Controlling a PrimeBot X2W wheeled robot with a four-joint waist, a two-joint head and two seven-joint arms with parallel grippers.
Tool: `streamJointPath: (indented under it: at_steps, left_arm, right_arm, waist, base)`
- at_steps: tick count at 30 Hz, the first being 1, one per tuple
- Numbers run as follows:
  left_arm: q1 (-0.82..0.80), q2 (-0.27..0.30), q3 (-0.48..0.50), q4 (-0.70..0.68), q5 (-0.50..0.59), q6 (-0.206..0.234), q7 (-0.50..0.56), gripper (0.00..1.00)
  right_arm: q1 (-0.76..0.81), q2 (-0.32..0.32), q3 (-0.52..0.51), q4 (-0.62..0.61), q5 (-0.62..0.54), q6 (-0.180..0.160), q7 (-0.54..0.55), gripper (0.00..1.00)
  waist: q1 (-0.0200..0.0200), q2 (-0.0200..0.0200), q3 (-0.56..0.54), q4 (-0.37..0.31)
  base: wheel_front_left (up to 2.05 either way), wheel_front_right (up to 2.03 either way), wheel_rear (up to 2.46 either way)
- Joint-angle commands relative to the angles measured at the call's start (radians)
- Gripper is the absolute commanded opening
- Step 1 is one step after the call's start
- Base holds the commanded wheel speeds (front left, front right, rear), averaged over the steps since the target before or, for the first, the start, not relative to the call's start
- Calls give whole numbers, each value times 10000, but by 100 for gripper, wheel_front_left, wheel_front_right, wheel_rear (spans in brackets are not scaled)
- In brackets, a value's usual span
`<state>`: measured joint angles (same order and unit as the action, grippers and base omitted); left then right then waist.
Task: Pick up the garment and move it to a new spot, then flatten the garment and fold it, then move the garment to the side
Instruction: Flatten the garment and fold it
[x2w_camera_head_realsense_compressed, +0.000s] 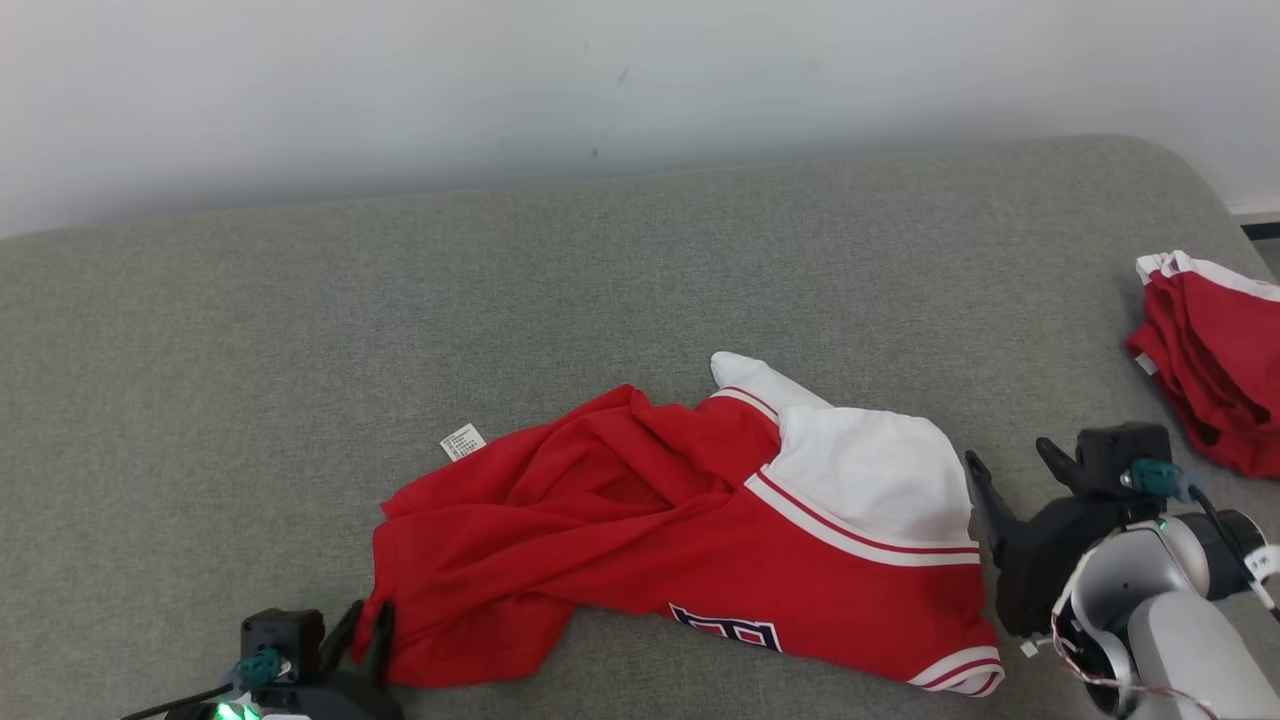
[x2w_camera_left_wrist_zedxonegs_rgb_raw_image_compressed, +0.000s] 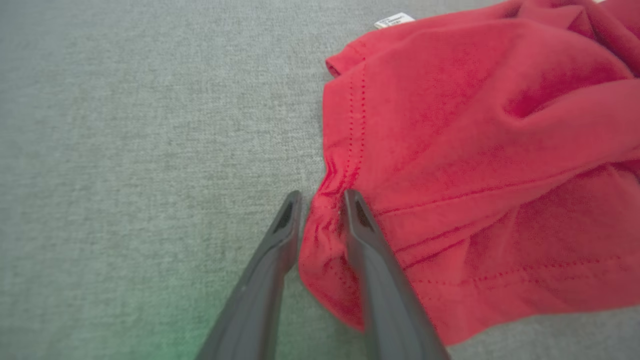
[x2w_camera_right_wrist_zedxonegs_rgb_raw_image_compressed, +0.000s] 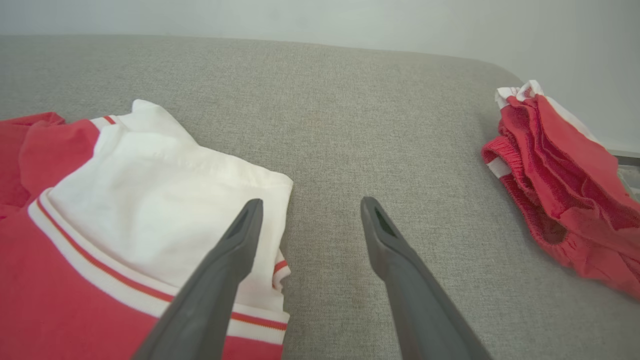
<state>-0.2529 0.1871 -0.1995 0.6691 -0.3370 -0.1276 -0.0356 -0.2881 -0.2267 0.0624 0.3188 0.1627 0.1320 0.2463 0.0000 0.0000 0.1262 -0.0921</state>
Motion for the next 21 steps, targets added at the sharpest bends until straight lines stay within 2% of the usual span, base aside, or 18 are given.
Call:
streamJointPath:
  at_steps: [1,3,4,5,15,21]
  left_arm:
    - [188,-138,-468,159,-92,-49,450,25]
    - [179,-82,-727,48,-217,-53,648,14]
    - [199,-48,-821,2,-278,-55,731,2]
    - [209,6,-874,-40,-327,-55,803,0]
    - [18,256,-1052,-460,-586,-36,1007,0]
    - [-99,254,-1163,-647,-591,-21,998,0]
  right_arm:
    - [-320,-58,57,178,176,-25,453,100]
    - [-600,-83,89,417,332,-25,939,100]
    - [-723,-75,106,559,436,-25,1191,100]
    - [-872,-25,126,690,583,-25,1407,100]
    - [-2154,203,-235,1981,1039,-25,2638,100]
    - [-2681,282,-687,2705,683,-25,3087,100]
  waist:
    - [0,0,39,35]
    - [0,0,81,82]
    - [0,0,104,104]
    - [0,0,135,131]
    - [0,0,565,461]
    - [0,0,798,637]
  base:
    - [0,0,0]
    - [0,0,0]
    - [0,0,0]
    - [0,0,0]
    - [0,0,0]
    - [0,0,0]
